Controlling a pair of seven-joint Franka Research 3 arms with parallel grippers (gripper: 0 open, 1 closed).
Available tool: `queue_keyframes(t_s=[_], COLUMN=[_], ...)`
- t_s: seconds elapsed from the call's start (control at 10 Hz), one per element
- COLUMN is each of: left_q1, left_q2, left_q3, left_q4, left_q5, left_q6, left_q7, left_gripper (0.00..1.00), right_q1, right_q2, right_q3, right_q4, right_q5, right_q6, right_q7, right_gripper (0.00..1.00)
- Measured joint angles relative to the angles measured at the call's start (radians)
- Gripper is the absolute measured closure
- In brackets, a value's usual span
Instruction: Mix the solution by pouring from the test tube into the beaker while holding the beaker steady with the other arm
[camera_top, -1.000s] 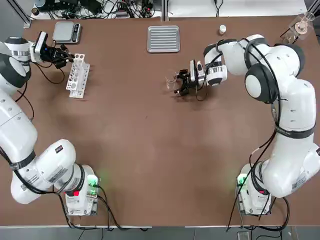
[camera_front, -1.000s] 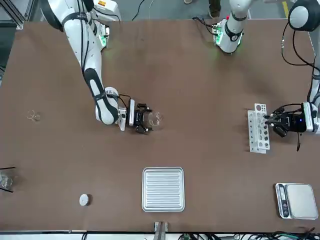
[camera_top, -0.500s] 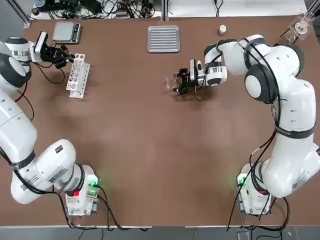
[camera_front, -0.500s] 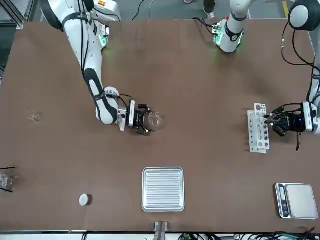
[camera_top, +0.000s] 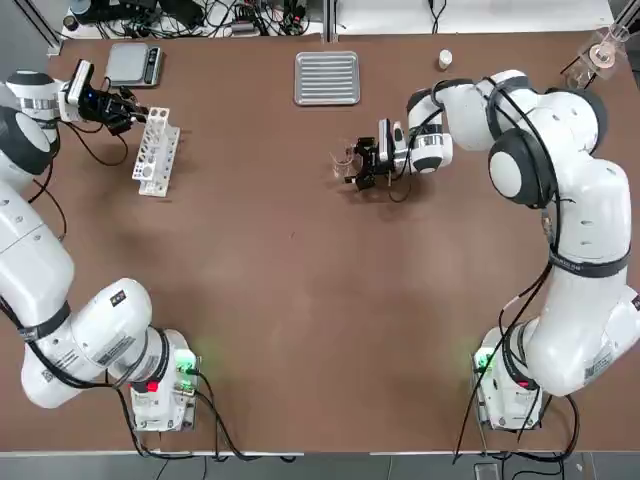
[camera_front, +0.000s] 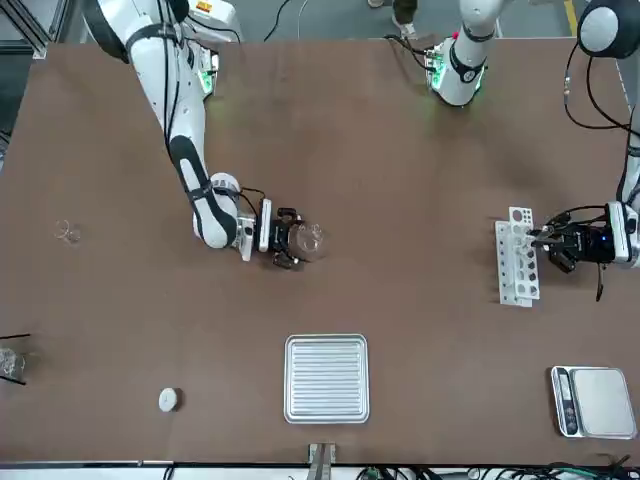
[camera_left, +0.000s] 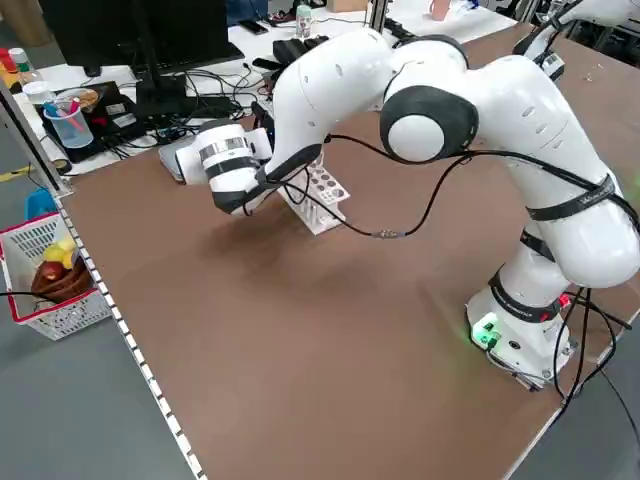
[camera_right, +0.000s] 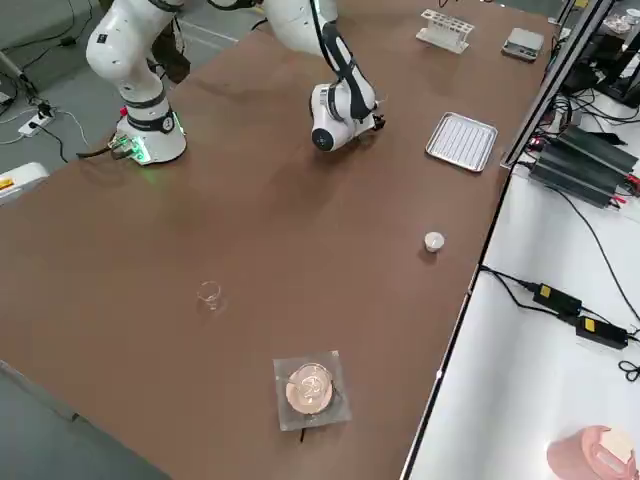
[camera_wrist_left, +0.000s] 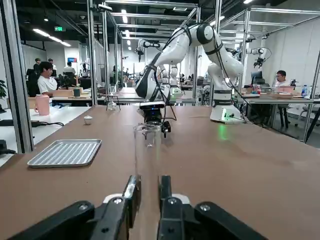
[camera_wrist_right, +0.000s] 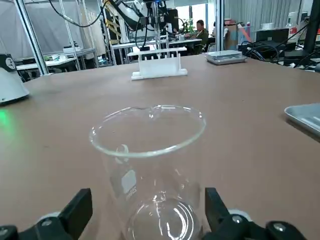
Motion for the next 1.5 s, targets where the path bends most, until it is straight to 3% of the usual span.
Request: queue_keyframes(t_s=[0.9, 1.0, 1.2, 1.5], left_q1=[0.000, 0.000, 0.000, -0.003], left_q2=[-0.047, -0.054, -0.063, -0.098], left_q3=[-0.001, -0.001, -0.002, -0.008], left_q4=[-0.001, -0.001, -0.010, -0.013], left_q5=[-0.002, -0.002, -0.002, -0.002], left_q6=[-0.004, -0.004, -0.004, -0.004], left_q7=[-0.034, -0.034, -0.034, -0.051], left_gripper=[0.78, 0.78, 0.78, 0.78], right_q1=[0.016, 0.017, 0.018, 0.018], right_q2=[0.018, 0.020, 0.021, 0.021], right_q3=[0.000, 0.000, 0.000, 0.000], right_q4=[0.014, 0.015, 0.016, 0.016], right_q5=[0.022, 0.023, 0.026, 0.026], right_q6=[0.000, 0.000, 0.000, -0.001], right_q7=[0.000, 0.000, -0.001, -0.001], right_gripper=[0.03, 0.06, 0.23, 0.23])
